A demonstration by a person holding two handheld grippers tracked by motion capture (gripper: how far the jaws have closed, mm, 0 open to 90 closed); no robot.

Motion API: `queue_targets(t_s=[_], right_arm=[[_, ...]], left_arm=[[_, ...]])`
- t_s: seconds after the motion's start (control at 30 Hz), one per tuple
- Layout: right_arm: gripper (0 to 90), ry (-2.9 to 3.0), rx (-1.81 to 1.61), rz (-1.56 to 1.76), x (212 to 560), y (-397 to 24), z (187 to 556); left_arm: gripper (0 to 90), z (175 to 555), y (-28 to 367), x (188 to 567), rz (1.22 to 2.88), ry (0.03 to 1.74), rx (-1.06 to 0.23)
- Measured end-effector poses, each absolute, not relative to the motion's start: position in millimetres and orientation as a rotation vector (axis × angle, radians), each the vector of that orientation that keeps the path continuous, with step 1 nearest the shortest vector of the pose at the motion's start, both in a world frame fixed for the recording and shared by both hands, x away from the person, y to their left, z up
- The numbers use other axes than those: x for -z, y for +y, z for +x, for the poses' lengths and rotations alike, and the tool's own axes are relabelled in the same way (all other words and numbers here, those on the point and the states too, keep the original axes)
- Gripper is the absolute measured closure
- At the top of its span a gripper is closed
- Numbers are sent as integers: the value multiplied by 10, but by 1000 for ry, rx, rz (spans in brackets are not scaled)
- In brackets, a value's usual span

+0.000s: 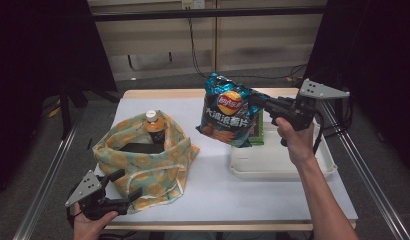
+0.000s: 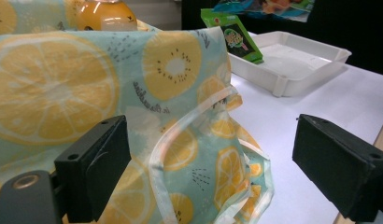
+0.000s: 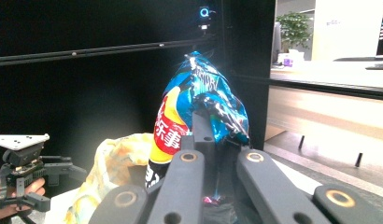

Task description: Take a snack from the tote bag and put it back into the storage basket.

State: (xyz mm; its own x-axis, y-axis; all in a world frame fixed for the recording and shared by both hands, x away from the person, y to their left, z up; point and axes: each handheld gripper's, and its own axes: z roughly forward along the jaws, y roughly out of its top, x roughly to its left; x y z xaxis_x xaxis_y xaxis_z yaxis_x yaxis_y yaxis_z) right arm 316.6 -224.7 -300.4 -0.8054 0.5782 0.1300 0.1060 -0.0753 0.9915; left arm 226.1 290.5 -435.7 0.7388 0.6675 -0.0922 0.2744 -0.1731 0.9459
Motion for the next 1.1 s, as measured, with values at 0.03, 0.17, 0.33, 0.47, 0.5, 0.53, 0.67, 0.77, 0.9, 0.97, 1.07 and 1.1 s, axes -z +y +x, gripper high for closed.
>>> queue_targets(t_s=[0.03, 0.17, 0.33, 0.47, 0.5, 0.53, 0.67, 0.77, 0.9, 0.97, 1.07, 1.1], right_arm=[[900, 1863, -1943, 740, 2996, -2292, 3144], [900, 1855, -1923, 754, 2988, -2430, 3068], [900, 1817, -1907, 779, 2976, -2634, 2965], [900, 1792, -1892, 806, 2967, -2820, 2902], [900, 1785, -1888, 817, 2971, -2867, 2889], [900, 1783, -1877, 826, 2978, -2915, 2882], [900, 1777, -1823, 879, 3037, -3107, 2861], [900, 1757, -1810, 918, 3101, -3232, 2867], [900, 1733, -1798, 962, 3213, -3399, 2890], [900, 1720, -1803, 981, 3275, -3462, 2905], [900, 1714, -1779, 1016, 3348, -3544, 2907], [900, 1707, -1773, 1030, 3384, -3588, 2905]], left_arm=[[109, 2259, 2905, 4359, 1757, 746, -412], [111, 2243, 2904, 4346, 1747, 740, -427], [110, 2232, 2893, 4340, 1755, 734, -432], [110, 2241, 2888, 4347, 1758, 738, -436], [110, 2236, 2893, 4343, 1758, 748, -442], [110, 2237, 2894, 4345, 1754, 750, -439], [109, 2248, 2891, 4353, 1745, 744, -430], [110, 2252, 2900, 4353, 1756, 744, -436], [109, 2263, 2902, 4355, 1754, 752, -439], [109, 2253, 2904, 4352, 1762, 742, -438], [110, 2252, 2897, 4354, 1758, 740, -441], [110, 2252, 2897, 4354, 1758, 740, -441]])
